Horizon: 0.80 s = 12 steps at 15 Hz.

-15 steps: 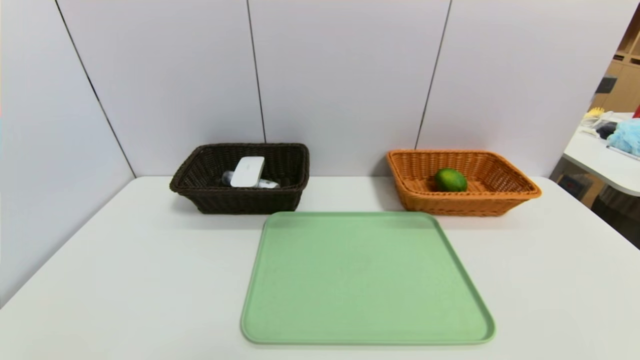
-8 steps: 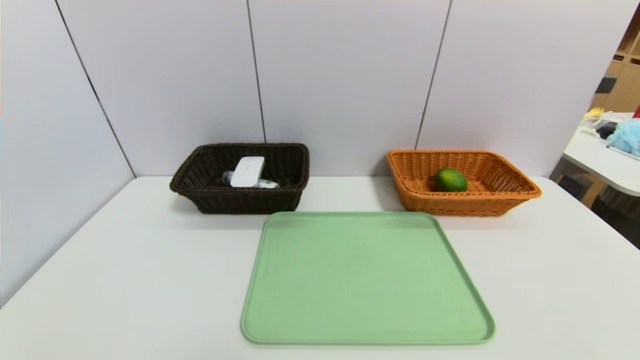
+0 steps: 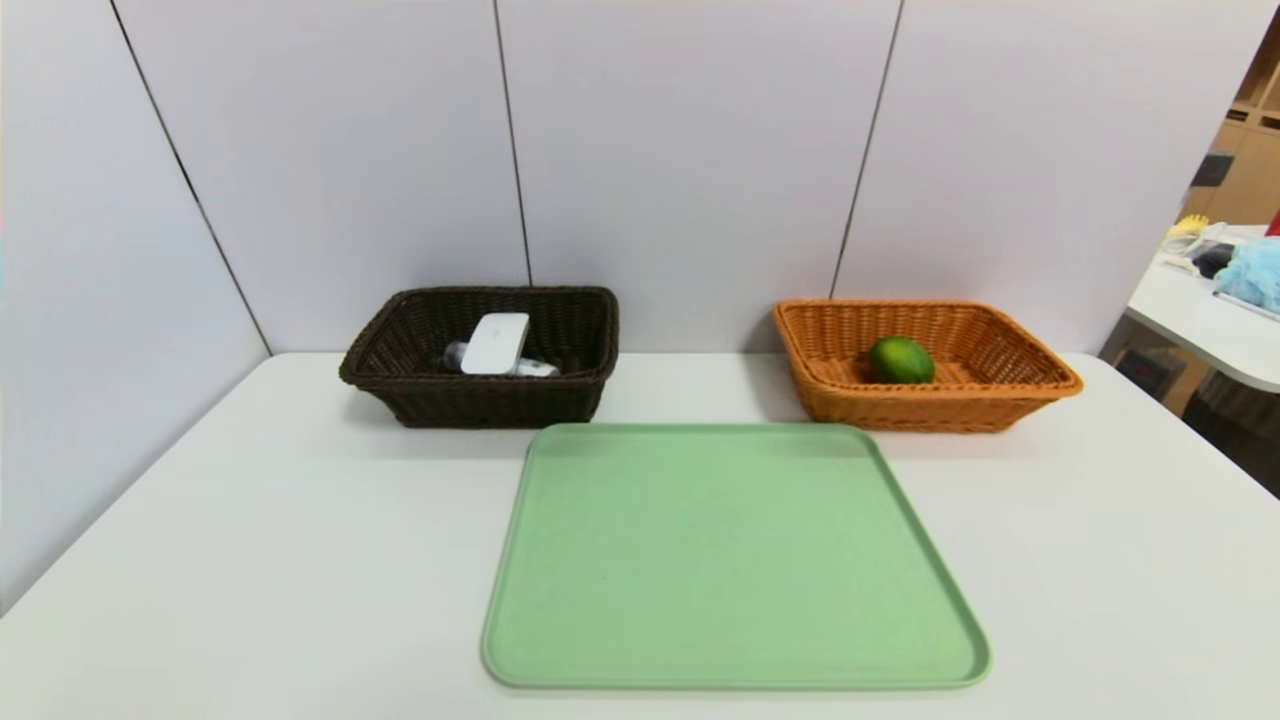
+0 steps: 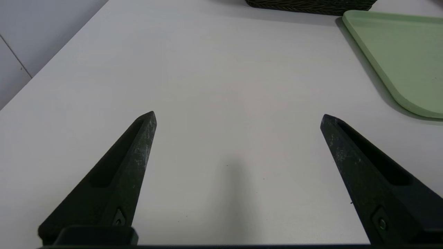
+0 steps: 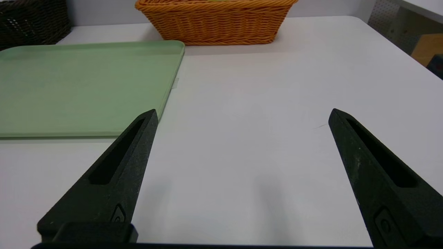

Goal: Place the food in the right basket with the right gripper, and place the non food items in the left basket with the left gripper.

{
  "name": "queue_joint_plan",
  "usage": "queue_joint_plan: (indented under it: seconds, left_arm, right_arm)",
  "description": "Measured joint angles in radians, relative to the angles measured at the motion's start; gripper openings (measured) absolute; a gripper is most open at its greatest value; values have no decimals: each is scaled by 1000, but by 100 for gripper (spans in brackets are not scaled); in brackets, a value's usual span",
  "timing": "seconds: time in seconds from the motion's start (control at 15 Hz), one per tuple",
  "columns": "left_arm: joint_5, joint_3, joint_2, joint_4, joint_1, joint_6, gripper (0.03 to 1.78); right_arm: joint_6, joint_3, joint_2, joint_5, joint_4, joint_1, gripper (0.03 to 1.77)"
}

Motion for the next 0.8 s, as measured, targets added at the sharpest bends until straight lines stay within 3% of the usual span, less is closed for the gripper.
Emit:
queue_joint_plan:
  seconds: [0.8]
  left_arm:
    - [0, 0, 0, 0, 0, -1, 169]
  right_arm:
    - [1, 0, 0, 0, 0, 0, 170]
